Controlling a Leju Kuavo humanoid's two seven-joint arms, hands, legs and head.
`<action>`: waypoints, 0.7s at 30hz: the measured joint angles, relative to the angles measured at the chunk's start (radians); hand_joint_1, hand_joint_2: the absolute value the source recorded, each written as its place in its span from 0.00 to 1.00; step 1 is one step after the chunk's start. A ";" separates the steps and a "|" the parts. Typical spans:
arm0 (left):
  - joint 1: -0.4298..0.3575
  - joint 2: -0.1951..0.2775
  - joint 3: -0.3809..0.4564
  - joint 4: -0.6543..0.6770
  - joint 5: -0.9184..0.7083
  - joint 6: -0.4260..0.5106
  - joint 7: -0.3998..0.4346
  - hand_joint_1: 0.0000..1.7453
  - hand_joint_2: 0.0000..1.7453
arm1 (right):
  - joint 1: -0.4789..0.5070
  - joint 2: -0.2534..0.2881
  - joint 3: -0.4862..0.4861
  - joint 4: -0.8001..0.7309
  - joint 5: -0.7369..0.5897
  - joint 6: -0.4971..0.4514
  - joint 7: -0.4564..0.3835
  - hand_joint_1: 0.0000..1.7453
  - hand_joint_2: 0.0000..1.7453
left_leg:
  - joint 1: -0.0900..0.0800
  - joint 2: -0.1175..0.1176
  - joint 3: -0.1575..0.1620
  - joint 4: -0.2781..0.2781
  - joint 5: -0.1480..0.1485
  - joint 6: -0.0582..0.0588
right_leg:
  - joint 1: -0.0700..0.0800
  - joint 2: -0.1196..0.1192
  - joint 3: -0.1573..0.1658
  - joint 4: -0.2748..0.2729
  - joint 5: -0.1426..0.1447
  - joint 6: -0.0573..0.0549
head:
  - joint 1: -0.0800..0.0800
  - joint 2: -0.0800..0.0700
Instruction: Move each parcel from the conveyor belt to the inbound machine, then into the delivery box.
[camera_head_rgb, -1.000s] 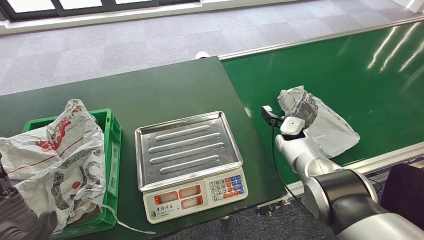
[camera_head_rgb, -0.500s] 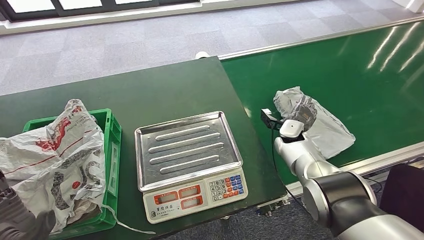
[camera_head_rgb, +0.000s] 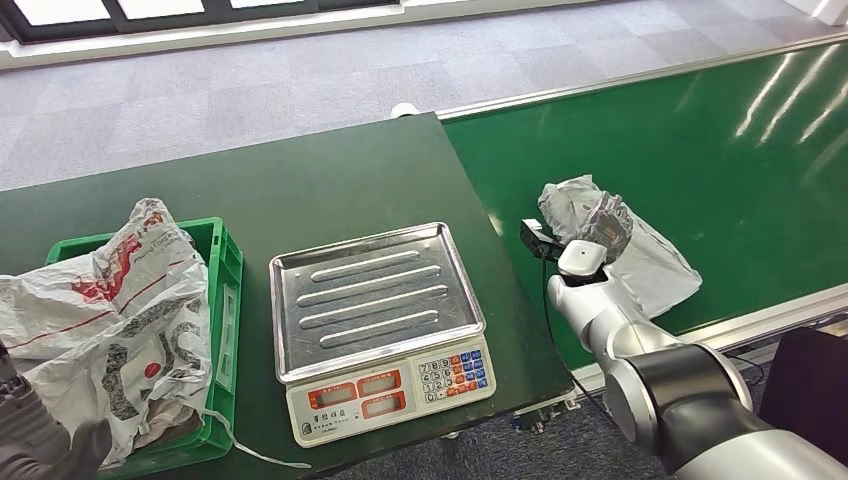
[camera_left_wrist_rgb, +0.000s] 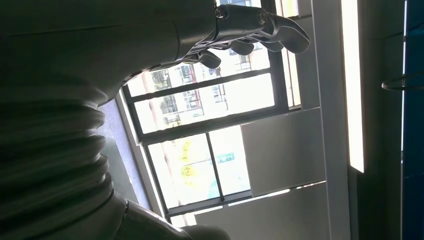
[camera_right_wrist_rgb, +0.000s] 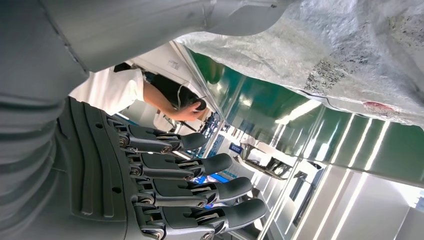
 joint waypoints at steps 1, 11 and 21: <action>0.000 0.000 0.000 0.000 0.000 0.000 0.000 0.00 1.00 | 0.000 0.000 0.000 0.000 0.000 0.000 0.000 0.00 1.00 | 0.000 0.000 0.000 0.000 0.000 0.000 | 0.000 0.000 0.000 0.000 0.000 0.000 | 0.000 0.000; 0.000 0.000 0.000 -0.001 0.000 0.009 0.000 0.00 1.00 | 0.008 0.003 -0.001 0.000 0.000 0.045 -0.013 0.00 1.00 | 0.000 0.000 0.000 0.000 0.000 0.000 | 0.000 0.000 0.000 0.000 0.000 0.000 | 0.000 0.000; 0.000 0.000 0.000 0.000 0.000 0.030 0.000 0.00 1.00 | 0.016 0.004 -0.019 0.006 0.000 0.157 -0.016 0.00 1.00 | 0.000 0.000 0.000 0.000 0.000 0.000 | 0.000 0.000 0.000 0.000 0.000 0.000 | 0.000 0.000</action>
